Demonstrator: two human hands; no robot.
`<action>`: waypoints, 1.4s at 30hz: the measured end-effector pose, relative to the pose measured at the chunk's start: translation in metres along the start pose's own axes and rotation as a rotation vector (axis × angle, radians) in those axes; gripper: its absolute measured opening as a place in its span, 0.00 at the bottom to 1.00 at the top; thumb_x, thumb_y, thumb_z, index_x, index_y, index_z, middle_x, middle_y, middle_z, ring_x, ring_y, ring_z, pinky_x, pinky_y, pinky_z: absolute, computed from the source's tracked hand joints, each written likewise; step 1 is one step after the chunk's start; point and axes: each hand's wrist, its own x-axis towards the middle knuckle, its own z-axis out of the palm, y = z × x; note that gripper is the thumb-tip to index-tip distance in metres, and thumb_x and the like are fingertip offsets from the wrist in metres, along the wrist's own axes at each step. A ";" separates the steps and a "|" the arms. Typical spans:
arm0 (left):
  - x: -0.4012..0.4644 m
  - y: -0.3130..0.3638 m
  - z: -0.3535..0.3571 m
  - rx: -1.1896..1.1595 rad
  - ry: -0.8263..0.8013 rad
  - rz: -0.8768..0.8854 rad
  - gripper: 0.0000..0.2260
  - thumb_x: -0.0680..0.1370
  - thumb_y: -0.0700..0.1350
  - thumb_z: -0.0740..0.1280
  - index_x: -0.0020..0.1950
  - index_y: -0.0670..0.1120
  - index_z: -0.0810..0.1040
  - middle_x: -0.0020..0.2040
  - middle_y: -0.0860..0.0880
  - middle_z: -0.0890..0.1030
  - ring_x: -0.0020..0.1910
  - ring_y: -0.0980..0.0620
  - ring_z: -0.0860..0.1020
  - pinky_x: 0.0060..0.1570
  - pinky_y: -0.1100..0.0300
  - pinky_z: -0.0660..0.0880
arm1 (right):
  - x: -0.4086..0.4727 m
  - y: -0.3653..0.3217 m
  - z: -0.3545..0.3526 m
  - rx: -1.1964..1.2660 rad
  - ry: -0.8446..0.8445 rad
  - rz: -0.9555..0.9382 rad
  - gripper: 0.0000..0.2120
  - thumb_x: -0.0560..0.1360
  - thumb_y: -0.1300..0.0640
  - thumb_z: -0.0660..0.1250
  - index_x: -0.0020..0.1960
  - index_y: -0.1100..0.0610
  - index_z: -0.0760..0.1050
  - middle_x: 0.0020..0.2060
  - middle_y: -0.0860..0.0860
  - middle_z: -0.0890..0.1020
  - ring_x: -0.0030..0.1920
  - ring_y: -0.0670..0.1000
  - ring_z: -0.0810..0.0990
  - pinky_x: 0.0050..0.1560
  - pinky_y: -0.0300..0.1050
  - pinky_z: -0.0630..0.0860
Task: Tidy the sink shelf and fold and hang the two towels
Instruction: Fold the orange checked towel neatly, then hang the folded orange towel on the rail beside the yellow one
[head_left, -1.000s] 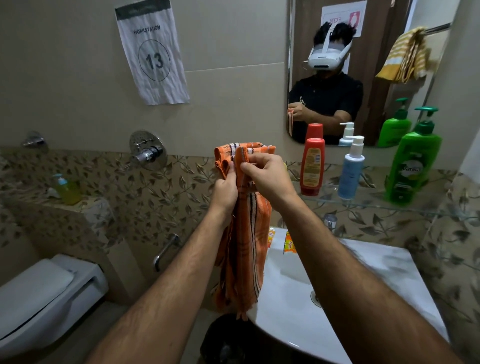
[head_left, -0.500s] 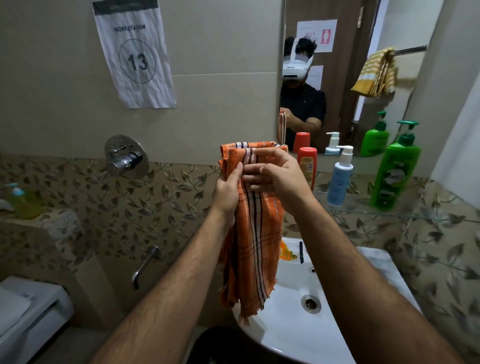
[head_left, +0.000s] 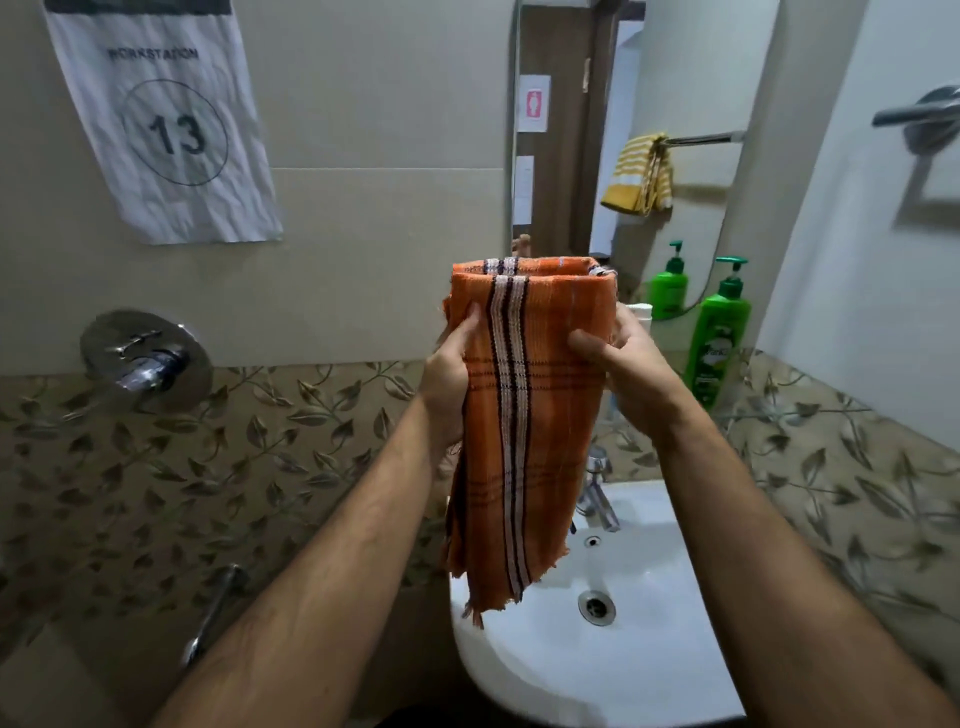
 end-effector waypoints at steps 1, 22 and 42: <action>0.002 0.003 0.002 -0.010 -0.051 -0.003 0.27 0.82 0.57 0.51 0.70 0.40 0.71 0.65 0.37 0.77 0.63 0.38 0.77 0.60 0.44 0.76 | -0.004 -0.005 0.000 0.019 -0.081 -0.003 0.42 0.61 0.47 0.81 0.70 0.56 0.69 0.62 0.59 0.80 0.62 0.57 0.80 0.58 0.53 0.79; 0.037 -0.018 0.107 0.023 -0.322 0.143 0.10 0.80 0.42 0.65 0.60 0.47 0.75 0.54 0.44 0.83 0.54 0.43 0.82 0.52 0.48 0.81 | -0.094 -0.104 -0.056 -0.197 0.319 -0.134 0.28 0.68 0.50 0.77 0.64 0.58 0.74 0.54 0.58 0.83 0.55 0.59 0.83 0.50 0.53 0.82; 0.067 -0.059 0.191 -0.021 -0.442 0.080 0.18 0.72 0.43 0.71 0.61 0.43 0.75 0.54 0.44 0.84 0.54 0.43 0.83 0.49 0.52 0.81 | -0.117 -0.112 -0.141 -0.258 0.563 -0.263 0.34 0.64 0.52 0.80 0.66 0.56 0.71 0.57 0.55 0.82 0.56 0.55 0.83 0.52 0.54 0.82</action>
